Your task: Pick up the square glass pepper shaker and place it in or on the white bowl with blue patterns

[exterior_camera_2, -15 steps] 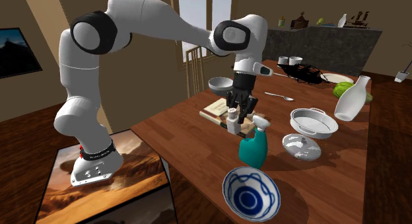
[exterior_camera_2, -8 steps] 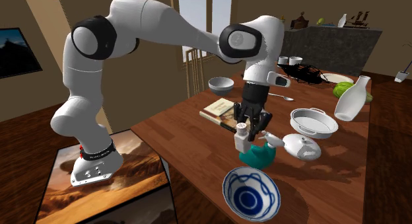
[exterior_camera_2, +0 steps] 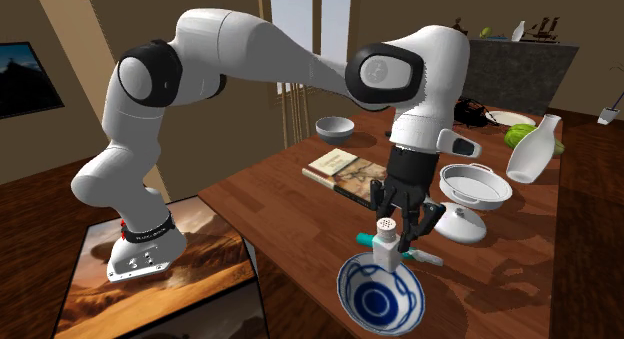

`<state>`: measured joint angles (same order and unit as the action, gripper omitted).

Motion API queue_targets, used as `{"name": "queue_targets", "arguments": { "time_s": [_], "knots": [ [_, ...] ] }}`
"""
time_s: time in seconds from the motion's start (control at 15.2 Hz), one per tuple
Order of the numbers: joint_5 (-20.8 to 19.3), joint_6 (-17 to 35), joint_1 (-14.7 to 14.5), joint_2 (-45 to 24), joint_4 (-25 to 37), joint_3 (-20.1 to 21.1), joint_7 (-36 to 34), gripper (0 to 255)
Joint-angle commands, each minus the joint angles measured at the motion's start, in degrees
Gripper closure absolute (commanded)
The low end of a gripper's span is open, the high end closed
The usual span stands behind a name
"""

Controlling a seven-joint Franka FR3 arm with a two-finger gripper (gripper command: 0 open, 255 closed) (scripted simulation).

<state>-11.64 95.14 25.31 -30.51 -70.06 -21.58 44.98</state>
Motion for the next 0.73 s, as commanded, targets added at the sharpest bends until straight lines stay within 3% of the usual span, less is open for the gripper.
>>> {"name": "queue_targets", "arguments": {
  "time_s": [0.0,0.66],
  "knots": [
    [0.15,1.19,0.45,-0.58,-0.47,-0.01,0.22,255],
    [-0.05,8.21,0.10,-1.00,-7.43,0.24,-1.87,255]
  ]
}}
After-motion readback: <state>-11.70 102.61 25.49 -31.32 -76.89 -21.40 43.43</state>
